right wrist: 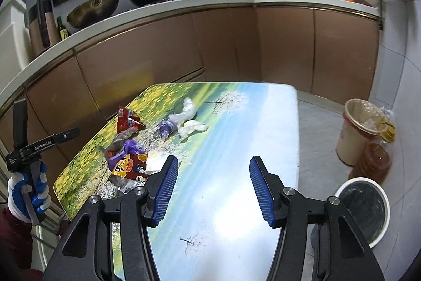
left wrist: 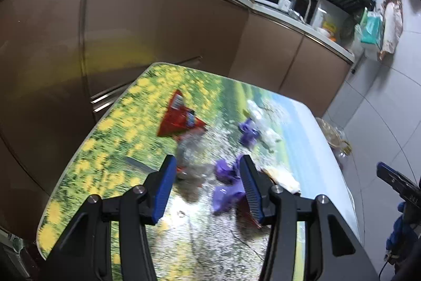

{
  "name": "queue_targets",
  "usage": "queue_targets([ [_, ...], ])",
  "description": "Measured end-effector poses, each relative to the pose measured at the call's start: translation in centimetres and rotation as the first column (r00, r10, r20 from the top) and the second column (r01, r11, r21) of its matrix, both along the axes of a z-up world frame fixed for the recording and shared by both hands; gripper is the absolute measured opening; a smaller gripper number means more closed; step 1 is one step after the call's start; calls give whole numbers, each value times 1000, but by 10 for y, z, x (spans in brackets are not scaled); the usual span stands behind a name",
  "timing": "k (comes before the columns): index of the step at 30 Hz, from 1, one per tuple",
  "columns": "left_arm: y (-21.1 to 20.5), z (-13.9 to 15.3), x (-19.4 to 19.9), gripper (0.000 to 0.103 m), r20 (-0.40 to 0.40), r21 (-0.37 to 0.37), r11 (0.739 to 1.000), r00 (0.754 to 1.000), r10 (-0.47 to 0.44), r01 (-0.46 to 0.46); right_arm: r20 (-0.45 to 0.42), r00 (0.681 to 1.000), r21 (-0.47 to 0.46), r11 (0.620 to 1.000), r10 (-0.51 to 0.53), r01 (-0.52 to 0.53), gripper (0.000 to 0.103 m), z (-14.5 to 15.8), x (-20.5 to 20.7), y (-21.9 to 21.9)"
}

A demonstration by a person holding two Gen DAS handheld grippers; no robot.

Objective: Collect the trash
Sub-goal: 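Return both tools to the trash pile on the table, then grasp the purple plastic bag with the left tool while the right tool grasps a white tissue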

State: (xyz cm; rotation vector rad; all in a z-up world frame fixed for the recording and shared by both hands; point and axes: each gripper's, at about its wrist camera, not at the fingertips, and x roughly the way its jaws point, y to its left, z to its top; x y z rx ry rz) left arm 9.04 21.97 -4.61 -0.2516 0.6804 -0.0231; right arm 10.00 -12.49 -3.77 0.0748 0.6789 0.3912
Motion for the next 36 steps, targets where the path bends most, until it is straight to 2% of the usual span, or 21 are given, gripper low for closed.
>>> queue_targets([
  [10, -27, -6, 12, 48, -35, 17, 998, 998, -61, 62, -51, 999, 27, 1000, 13, -11, 56, -20, 16, 5],
  [22, -43, -17, 29, 48, -63, 5, 992, 990, -123, 124, -58, 993, 44, 994, 103, -101, 56, -25, 36, 23],
  [25, -47, -23, 34, 51, -81, 14, 989, 986, -147, 148, -75, 986, 54, 988, 146, -143, 56, -31, 44, 36],
  [31, -52, -43, 52, 51, -136, 14, 982, 974, -182, 186, -141, 962, 54, 972, 233, -228, 56, -59, 61, 73],
  [36, -48, -56, 68, 51, -162, -32, 981, 967, -195, 192, -183, 943, 58, 961, 278, -272, 56, -76, 73, 95],
])
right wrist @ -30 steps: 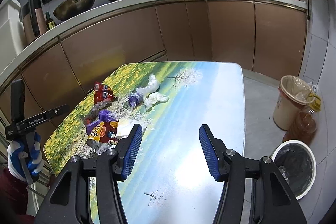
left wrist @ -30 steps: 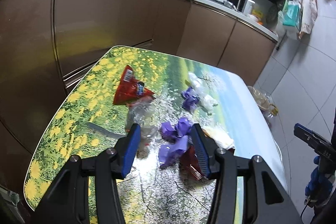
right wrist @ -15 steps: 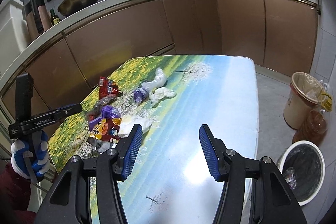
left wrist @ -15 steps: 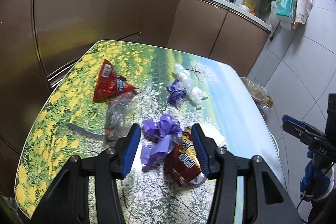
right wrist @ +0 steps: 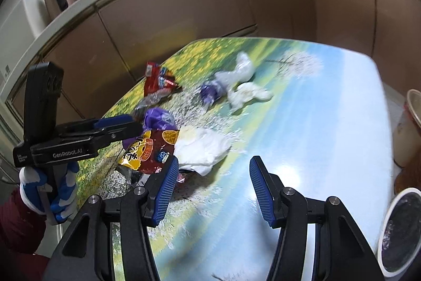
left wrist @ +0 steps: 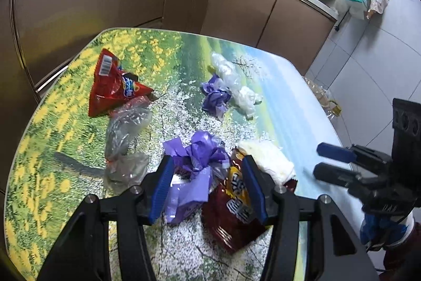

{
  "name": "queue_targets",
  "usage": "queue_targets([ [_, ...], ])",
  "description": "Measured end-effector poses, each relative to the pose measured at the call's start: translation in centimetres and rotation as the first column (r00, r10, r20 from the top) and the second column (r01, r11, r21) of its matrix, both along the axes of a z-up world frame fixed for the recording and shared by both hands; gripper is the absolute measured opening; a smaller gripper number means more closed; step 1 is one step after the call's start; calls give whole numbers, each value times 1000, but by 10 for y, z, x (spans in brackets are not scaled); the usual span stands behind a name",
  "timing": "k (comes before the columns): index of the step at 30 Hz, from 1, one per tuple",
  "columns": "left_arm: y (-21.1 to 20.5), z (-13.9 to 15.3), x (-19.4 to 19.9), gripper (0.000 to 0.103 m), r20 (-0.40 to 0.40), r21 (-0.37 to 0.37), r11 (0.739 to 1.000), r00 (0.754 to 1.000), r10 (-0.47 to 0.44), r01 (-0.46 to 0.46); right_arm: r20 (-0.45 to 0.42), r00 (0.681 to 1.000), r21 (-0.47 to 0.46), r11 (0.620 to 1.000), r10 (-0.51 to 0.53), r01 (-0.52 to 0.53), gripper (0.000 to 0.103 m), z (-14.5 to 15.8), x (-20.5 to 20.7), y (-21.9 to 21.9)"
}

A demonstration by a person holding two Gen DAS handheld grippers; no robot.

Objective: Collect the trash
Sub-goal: 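Grasp the purple plastic bag with the left tool while the right tool grasps a white tissue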

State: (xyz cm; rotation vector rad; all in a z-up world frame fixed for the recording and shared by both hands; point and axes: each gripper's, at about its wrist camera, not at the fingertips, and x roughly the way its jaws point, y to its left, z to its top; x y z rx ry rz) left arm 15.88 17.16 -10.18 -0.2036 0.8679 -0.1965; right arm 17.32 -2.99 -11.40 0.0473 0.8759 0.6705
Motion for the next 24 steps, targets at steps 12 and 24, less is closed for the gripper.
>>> queue_targets([
  [12, 4, -16, 2, 34, -27, -97, 995, 999, -17, 14, -60, 995, -24, 996, 85, -86, 56, -21, 20, 36],
  [24, -3, -3, -8, 7, 4, -80, 997, 1000, -10, 10, -38, 994, -29, 995, 99, -100, 17, -14, 13, 37],
])
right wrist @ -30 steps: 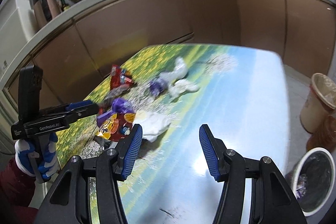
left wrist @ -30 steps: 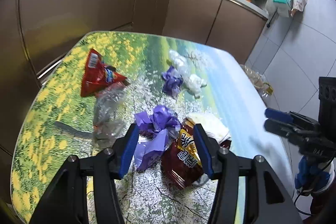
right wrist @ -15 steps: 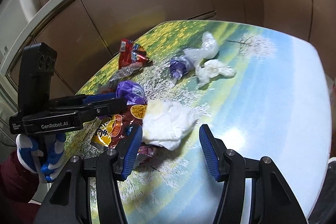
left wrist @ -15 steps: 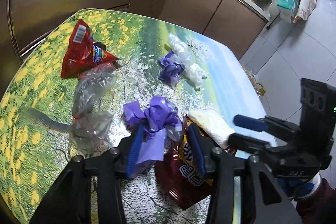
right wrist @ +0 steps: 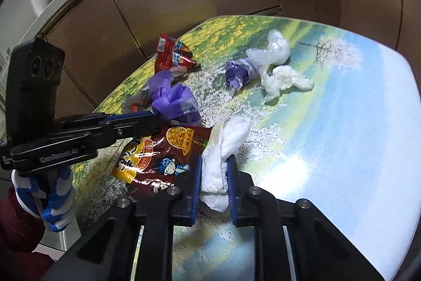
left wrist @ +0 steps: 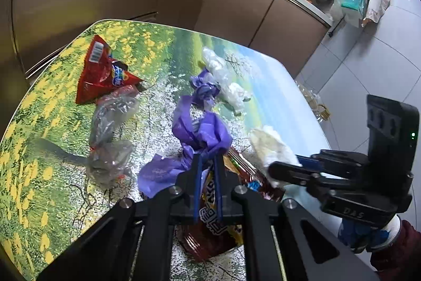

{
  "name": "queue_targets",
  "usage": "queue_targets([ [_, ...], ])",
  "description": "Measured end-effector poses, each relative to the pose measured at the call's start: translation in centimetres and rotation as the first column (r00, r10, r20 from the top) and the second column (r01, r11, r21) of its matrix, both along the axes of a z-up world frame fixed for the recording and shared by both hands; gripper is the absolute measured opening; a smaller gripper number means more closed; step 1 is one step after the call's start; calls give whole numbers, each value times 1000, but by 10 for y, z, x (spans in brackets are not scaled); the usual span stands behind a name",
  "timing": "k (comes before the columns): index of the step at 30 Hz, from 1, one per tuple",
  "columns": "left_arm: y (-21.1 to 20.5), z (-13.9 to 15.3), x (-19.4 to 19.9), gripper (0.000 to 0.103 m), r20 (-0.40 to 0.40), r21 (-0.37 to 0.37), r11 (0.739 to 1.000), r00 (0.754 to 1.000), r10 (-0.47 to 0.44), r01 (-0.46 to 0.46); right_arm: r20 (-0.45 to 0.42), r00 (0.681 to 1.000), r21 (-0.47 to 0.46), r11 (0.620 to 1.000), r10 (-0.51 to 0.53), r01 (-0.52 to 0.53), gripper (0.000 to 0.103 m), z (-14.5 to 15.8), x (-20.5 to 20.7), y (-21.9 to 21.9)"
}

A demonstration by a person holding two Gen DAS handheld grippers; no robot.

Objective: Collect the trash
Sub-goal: 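Grasp the purple plastic bag with the left tool while the right tool grasps a white tissue, then lift the purple bag and tissue and carry them toward the bin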

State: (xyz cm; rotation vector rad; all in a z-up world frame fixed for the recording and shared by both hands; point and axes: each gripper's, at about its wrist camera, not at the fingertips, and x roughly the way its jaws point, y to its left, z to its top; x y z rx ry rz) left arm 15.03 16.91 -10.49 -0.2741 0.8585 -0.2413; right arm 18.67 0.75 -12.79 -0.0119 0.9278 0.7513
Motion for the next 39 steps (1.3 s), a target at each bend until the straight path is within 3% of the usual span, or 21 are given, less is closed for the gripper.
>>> queue_targets([
  [6, 8, 10, -11, 4, 18, -17, 999, 999, 33, -33, 30, 999, 16, 999, -29, 29, 17, 13, -9, -15],
  [15, 7, 26, -17, 7, 40, 22, 999, 999, 32, -33, 56, 998, 25, 999, -41, 39, 14, 25, -28, -27],
  [17, 2, 25, -13, 18, 34, 39, 999, 999, 22, -24, 51, 998, 27, 999, -46, 44, 14, 24, -29, -30],
  [18, 0, 24, -10, 38, 30, 43, 999, 999, 21, -22, 47, 998, 27, 998, -50, 49, 14, 23, -27, -31],
  [19, -2, 23, -9, 51, 30, 45, 999, 999, 22, -24, 44, 998, 28, 998, -53, 52, 14, 22, -26, -32],
  [20, -5, 23, -7, 52, 37, 50, 999, 999, 18, -20, 41, 998, 30, 998, -57, 56, 14, 21, -25, -34],
  [29, -12, -3, 21, 51, -54, 101, 995, 999, 11, -5, 26, 997, 27, 997, -72, 71, 14, 15, -19, -37],
  [30, -11, -4, 22, 42, -52, 101, 995, 999, 12, -7, 26, 997, 26, 997, -74, 73, 14, 15, -20, -38],
  [34, -6, 0, 19, 32, -29, 75, 997, 999, 18, -16, 32, 996, 25, 997, -79, 78, 14, 18, -22, -40],
  [39, 4, 20, 8, 29, 24, 55, 998, 999, 42, -44, 55, 996, 29, 997, -75, 73, 14, 27, -30, -41],
])
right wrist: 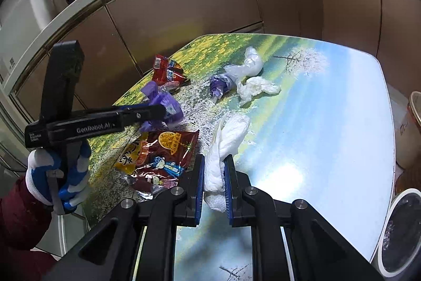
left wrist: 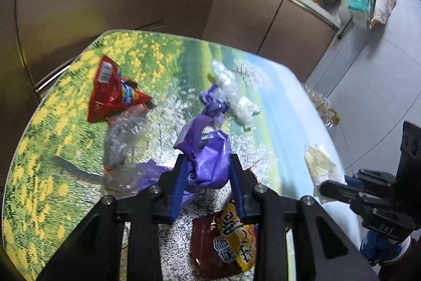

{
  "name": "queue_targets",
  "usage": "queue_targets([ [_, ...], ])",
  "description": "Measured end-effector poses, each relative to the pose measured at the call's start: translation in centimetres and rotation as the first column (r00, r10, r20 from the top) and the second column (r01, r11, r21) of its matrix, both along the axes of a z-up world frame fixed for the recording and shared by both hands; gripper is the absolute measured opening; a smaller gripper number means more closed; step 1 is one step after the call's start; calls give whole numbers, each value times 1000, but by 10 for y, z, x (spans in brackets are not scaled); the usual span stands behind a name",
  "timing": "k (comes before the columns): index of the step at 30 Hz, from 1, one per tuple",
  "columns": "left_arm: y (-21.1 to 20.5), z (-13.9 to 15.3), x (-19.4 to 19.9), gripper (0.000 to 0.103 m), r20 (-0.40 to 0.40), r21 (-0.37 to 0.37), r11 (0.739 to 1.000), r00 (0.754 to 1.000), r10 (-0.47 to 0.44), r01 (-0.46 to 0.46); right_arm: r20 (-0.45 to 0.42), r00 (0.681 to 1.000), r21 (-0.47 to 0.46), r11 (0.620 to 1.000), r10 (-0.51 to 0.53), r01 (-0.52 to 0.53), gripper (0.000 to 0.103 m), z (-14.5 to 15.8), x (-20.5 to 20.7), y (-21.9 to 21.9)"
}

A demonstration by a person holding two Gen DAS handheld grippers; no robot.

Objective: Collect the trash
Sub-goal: 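Lift the purple bag and tissue and carry them toward the bin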

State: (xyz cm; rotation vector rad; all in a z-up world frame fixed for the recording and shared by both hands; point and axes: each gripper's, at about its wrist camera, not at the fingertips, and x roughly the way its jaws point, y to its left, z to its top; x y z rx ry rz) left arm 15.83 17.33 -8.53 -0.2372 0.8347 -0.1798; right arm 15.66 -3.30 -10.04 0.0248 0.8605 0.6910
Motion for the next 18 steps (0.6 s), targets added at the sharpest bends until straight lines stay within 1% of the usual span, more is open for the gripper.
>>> queue_targets([
  [11, 0, 57, -44, 26, 140, -3, 1000, 990, 17, -16, 84, 996, 31, 999, 3, -6, 14, 38, -36, -10],
  [18, -21, 89, -70, 26, 211, 5, 1000, 977, -24, 24, 163, 986, 53, 999, -16, 7, 14, 68, -69, -27],
])
